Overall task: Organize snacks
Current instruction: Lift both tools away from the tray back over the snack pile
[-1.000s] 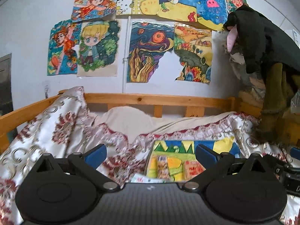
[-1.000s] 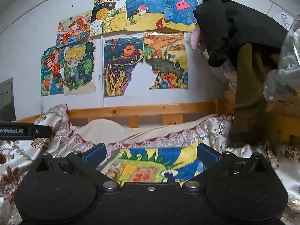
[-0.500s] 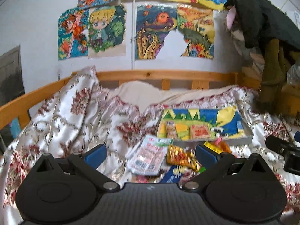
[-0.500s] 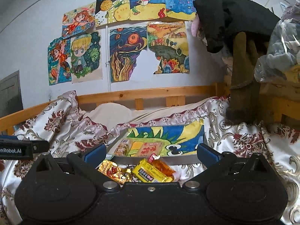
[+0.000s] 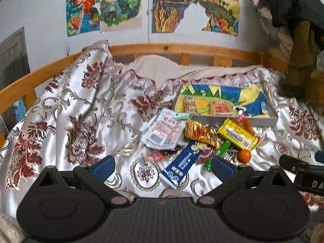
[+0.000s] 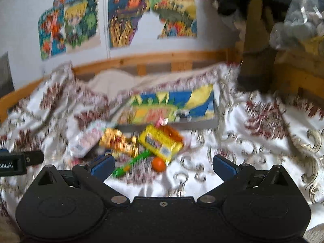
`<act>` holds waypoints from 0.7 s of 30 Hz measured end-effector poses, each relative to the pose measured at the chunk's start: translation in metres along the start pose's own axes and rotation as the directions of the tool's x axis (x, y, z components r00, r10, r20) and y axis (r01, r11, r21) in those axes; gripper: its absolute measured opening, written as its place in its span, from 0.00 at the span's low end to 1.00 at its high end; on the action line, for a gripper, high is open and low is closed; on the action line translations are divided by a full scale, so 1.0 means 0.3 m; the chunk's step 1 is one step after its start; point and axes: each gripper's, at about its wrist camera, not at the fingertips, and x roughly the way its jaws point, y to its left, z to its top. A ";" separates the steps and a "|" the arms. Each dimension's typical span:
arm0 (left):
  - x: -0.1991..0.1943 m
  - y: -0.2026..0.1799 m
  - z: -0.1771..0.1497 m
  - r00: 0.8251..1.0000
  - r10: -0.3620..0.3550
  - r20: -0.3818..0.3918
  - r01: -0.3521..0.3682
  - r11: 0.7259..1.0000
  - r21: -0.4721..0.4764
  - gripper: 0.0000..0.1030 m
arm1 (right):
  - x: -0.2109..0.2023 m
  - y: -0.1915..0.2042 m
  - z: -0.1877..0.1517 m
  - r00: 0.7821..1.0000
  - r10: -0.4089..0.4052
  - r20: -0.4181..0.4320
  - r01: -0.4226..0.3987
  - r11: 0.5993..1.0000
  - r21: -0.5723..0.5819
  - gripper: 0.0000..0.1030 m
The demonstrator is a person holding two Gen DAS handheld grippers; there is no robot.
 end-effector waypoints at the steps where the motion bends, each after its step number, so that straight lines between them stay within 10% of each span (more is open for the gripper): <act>1: -0.004 0.001 -0.008 1.000 0.004 -0.010 -0.004 1.000 0.005 1.00 | 0.009 0.004 -0.003 1.000 0.003 -0.023 -0.003 1.000 -0.007 0.99; 21: 0.048 0.021 -0.057 0.987 0.012 -0.163 -0.008 1.000 0.024 1.00 | 0.058 -0.002 -0.011 0.993 0.018 -0.114 -0.016 1.000 0.011 0.99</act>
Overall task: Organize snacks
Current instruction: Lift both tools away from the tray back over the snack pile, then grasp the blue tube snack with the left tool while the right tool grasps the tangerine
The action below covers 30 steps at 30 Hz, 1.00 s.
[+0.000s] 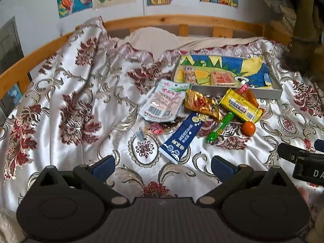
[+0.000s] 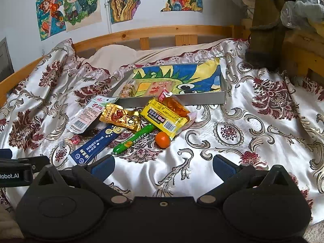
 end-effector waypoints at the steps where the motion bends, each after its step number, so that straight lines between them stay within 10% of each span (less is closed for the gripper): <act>1: 0.007 0.003 0.001 1.000 0.001 -0.010 -0.001 1.000 -0.001 1.00 | 0.002 0.000 0.001 1.000 0.001 -0.002 -0.001 1.000 0.000 0.99; 30: 0.357 -0.019 0.126 0.982 -0.103 -0.159 0.134 0.971 0.200 1.00 | 0.223 0.005 0.108 0.978 0.186 -0.094 -0.190 0.981 -0.045 0.99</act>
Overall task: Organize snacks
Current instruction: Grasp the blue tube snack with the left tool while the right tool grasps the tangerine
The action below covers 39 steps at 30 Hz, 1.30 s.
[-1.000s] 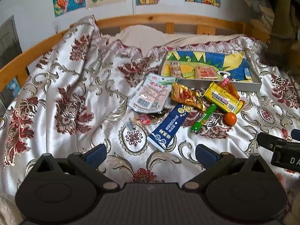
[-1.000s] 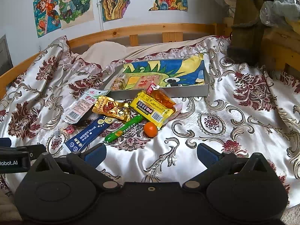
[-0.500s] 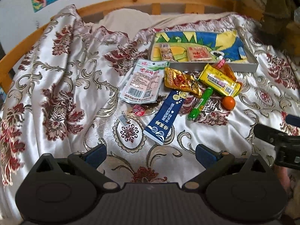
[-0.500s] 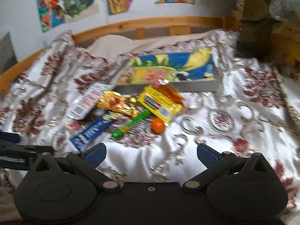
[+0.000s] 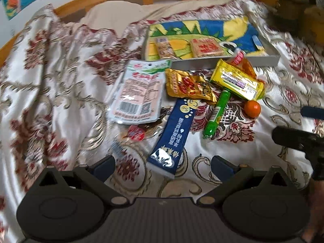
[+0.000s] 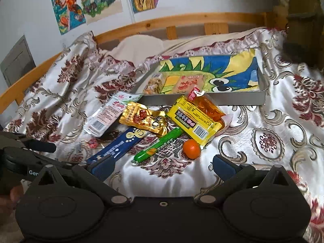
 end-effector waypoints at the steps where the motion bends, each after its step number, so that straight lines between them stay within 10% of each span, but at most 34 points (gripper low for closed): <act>1: 0.021 -0.003 0.007 1.000 -0.002 -0.009 0.003 1.000 0.014 1.00 | 0.024 -0.001 0.007 1.000 -0.004 -0.020 0.003 1.000 -0.022 0.99; 14: 0.215 0.008 0.064 0.996 -0.078 -0.053 0.080 0.996 0.026 0.99 | 0.247 -0.092 0.046 0.996 -0.035 -0.086 0.038 0.999 0.029 0.84; 26: 0.247 -0.010 0.085 0.996 -0.084 -0.013 0.084 0.992 0.099 0.76 | 0.336 -0.097 0.040 0.989 -0.049 -0.136 0.055 0.998 0.037 0.46; 39: 0.282 -0.022 0.082 0.991 -0.132 -0.024 0.134 0.981 0.139 0.61 | 0.323 -0.052 0.032 0.987 -0.009 -0.159 0.009 1.000 -0.001 0.34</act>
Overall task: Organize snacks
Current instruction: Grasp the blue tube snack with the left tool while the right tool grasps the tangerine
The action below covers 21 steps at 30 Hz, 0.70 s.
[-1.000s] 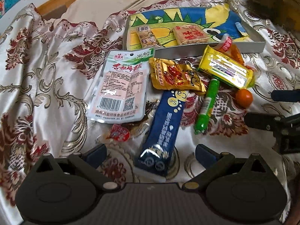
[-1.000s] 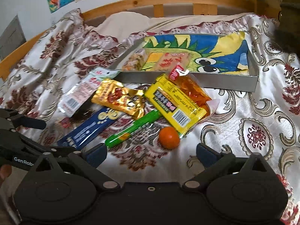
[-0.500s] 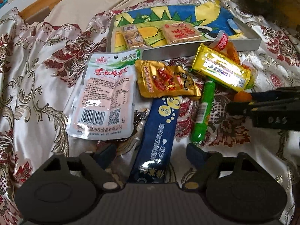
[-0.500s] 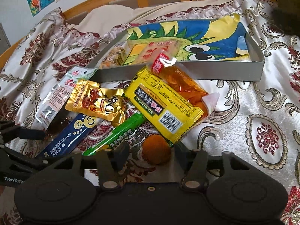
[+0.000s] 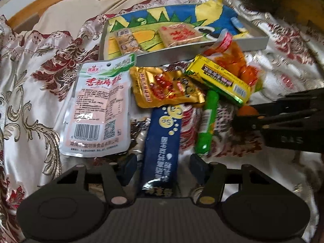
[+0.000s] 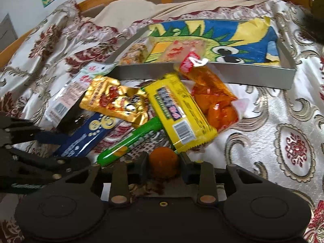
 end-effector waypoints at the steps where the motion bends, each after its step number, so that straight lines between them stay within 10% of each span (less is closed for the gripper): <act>1: 0.004 0.002 0.001 1.000 -0.003 -0.001 0.003 1.000 0.001 0.61 | -0.001 0.006 -0.002 1.000 0.010 -0.004 -0.010 1.000 -0.004 0.34; 11: 0.020 0.032 0.014 1.000 0.000 -0.010 -0.001 0.998 -0.064 0.61 | 0.002 0.070 -0.018 0.994 0.101 -0.048 -0.103 0.993 -0.057 0.34; 21: 0.018 0.031 0.025 0.997 -0.054 -0.050 0.050 0.996 -0.075 0.37 | 0.003 0.075 -0.019 0.993 0.102 -0.058 -0.106 0.992 -0.066 0.34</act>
